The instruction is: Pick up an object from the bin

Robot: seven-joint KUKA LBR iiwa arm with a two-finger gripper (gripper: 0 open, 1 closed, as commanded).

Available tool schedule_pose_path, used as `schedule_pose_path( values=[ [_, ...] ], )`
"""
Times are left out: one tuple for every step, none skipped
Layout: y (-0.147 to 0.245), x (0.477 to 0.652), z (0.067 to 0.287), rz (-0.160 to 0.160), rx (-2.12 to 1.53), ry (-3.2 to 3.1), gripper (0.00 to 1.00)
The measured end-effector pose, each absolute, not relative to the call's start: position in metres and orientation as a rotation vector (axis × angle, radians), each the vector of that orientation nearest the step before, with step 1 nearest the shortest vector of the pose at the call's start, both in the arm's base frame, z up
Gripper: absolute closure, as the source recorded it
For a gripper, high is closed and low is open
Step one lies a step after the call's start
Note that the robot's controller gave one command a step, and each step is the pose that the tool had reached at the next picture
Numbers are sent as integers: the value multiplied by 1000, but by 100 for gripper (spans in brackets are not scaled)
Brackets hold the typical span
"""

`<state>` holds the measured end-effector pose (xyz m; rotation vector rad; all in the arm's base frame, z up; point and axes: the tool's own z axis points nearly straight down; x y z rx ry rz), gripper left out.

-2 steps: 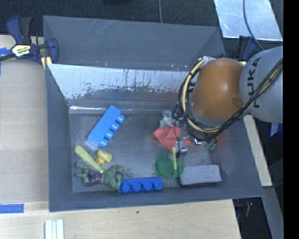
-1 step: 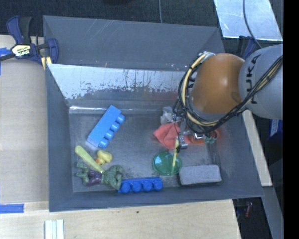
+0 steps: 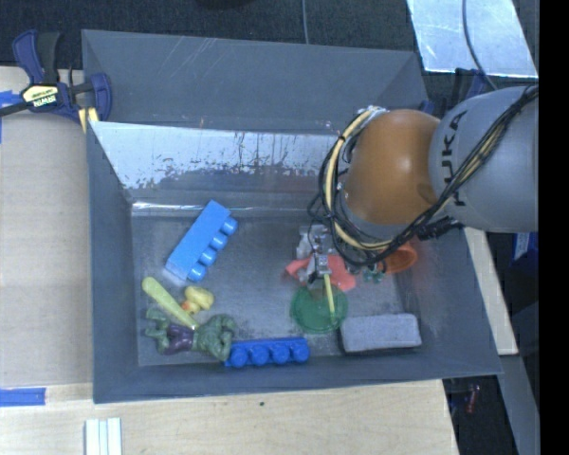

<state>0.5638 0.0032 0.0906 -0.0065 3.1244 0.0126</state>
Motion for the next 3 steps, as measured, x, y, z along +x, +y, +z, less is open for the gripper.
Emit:
schedule_pose_path(
  values=[
    [3, 564, 91, 13, -5, 3124, 100],
    [3, 569, 153, 12, -20, 3127, 100],
    [2, 572, 197, 12, -24, 3118, 100]
  ],
)
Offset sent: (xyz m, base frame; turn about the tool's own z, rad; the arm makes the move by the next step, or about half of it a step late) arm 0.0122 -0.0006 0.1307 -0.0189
